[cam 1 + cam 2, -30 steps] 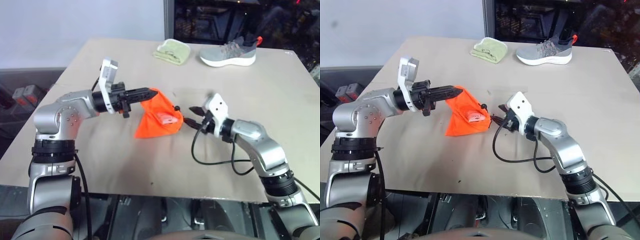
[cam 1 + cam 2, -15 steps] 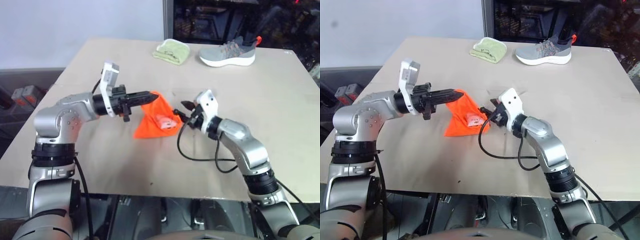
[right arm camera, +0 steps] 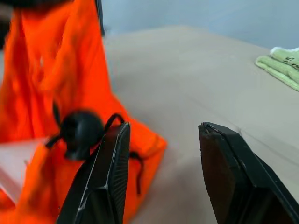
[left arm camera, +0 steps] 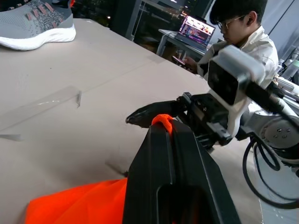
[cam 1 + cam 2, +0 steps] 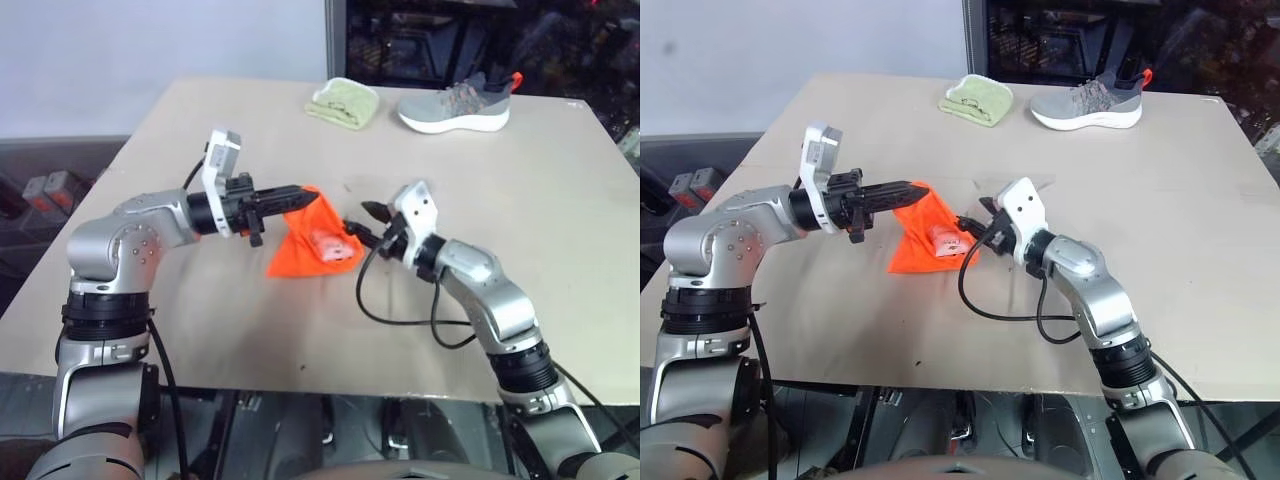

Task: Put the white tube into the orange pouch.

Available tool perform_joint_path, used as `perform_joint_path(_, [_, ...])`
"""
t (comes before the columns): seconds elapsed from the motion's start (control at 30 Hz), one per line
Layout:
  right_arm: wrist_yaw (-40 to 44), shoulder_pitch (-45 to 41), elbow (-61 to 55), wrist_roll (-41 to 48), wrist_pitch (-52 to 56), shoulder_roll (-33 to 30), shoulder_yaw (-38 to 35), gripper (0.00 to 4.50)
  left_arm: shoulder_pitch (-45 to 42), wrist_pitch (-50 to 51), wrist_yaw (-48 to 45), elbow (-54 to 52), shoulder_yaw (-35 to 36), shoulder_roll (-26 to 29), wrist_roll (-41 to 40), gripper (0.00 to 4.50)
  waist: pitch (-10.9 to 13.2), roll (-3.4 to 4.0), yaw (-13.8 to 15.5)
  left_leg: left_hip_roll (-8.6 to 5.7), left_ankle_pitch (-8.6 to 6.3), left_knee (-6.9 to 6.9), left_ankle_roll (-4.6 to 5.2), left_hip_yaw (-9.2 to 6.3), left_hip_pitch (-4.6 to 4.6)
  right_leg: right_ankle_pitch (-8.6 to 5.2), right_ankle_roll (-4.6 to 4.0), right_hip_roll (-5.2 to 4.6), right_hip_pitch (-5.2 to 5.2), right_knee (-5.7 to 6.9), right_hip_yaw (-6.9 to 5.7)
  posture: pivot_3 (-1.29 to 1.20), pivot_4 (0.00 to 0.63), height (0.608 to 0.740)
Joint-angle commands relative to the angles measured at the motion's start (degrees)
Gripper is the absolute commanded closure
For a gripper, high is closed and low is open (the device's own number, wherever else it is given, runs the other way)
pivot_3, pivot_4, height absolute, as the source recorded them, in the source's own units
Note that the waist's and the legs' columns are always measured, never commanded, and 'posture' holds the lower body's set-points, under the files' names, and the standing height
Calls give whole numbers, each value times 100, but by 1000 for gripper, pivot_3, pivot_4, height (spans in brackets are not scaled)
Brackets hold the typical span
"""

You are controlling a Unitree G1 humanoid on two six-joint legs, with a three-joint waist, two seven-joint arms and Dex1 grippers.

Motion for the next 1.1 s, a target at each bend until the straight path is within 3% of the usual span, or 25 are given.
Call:
perform_joint_path(0.03, [123, -129, 134, -295, -512, -130, 154, 2180, 15, -44, 32, -256, 241, 49, -143, 4500, 0, 0, -4, 0, 0, 0, 0, 0, 1, 0, 0, 0, 0, 0, 1, 0, 150, 740])
perform_joint_path(0.37, [346, -230, 577, -246, -1080, 92, 101, 2180, 96, -62, 116, -334, 281, 47, -192, 4500, 0, 0, -6, 1, 1, 0, 1, 1, 1, 1, 1, 1, 0, 0, 1, 0, 150, 740])
perform_joint_path(0.53, [364, -249, 645, -141, -1154, 284, 33, 4332, 182, -26, 158, -422, 347, 71, -236, 4500, 0, 0, -1, 0, 1, 0, 1, 1, 0, 3, 3, 1, 0, 0, 1, 0, 150, 740])
perform_joint_path(0.57, [316, -267, 648, -94, -1161, 332, -38, 4468, 198, -19, 163, -433, 356, 73, -238, 4500, 0, 0, 1, 0, 1, 0, 0, 1, 0, 2, 3, 1, 1, 0, 0, 0, 150, 740])
perform_joint_path(0.87, [-233, -372, 67, 187, -901, 342, -849, 4468, 419, 30, 507, -882, 285, -229, -386, 4500, 0, 0, 8, 0, 0, -1, -1, 0, 0, 3, 1, -4, 1, 0, 4, 0, 150, 740])
perform_joint_path(1.1, [-197, -91, -402, -44, -498, -280, -875, 4468, 352, 132, 987, -887, 470, -687, -647, 4500, 0, 0, 0, 1, 1, -1, 0, 1, 2, 4, 2, -1, 1, 1, 25, 0, 150, 740])
